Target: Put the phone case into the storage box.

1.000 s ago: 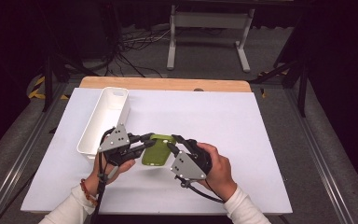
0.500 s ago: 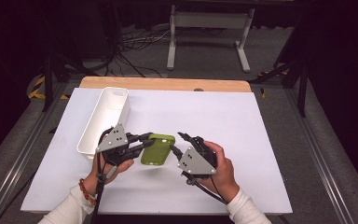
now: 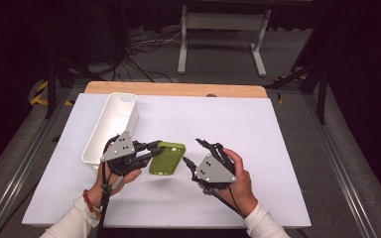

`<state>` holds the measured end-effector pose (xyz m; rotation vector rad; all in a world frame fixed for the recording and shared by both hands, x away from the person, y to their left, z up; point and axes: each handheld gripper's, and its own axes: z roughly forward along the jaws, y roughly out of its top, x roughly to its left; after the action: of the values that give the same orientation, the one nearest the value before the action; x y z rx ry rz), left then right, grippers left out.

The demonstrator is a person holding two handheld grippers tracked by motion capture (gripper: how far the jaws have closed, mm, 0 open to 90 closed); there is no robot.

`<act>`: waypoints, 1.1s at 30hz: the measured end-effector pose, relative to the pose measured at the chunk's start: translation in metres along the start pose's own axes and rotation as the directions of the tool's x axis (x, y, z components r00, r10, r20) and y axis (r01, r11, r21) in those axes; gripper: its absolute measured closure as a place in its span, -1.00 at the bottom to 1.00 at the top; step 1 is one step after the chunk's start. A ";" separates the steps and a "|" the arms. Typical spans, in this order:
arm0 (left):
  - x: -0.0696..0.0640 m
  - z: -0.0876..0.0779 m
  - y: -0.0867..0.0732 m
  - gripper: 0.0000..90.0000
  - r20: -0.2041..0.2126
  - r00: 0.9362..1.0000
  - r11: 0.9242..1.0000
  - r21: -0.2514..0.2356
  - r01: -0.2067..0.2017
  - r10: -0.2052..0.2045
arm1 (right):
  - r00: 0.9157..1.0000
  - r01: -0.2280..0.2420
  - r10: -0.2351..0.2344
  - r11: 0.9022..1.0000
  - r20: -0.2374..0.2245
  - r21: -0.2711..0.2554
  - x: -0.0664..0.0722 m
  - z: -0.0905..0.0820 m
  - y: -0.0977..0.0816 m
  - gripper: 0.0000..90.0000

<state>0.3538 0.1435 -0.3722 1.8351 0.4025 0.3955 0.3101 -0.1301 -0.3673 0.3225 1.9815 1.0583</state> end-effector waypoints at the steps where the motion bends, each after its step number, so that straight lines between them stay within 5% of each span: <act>1: 0.000 0.000 0.000 0.75 0.001 1.000 1.000 -0.004 0.000 0.000 | 1.000 -0.002 0.002 1.000 0.000 0.002 0.000 0.000 -0.001 -0.20; 10: 0.001 -0.001 0.000 0.75 0.001 1.000 1.000 -0.004 -0.010 0.010 | 0.999 -0.025 0.025 1.000 0.030 0.018 -0.001 -0.001 -0.005 -0.49; 33: 0.002 -0.004 0.001 0.75 0.005 1.000 1.000 -0.009 0.002 -0.002 | 0.997 -0.076 0.075 0.996 0.027 0.056 -0.003 -0.014 -0.026 -0.54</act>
<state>0.3533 0.1475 -0.3701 1.8264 0.3986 0.3903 0.3054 -0.1554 -0.3818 0.4418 1.9935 1.0419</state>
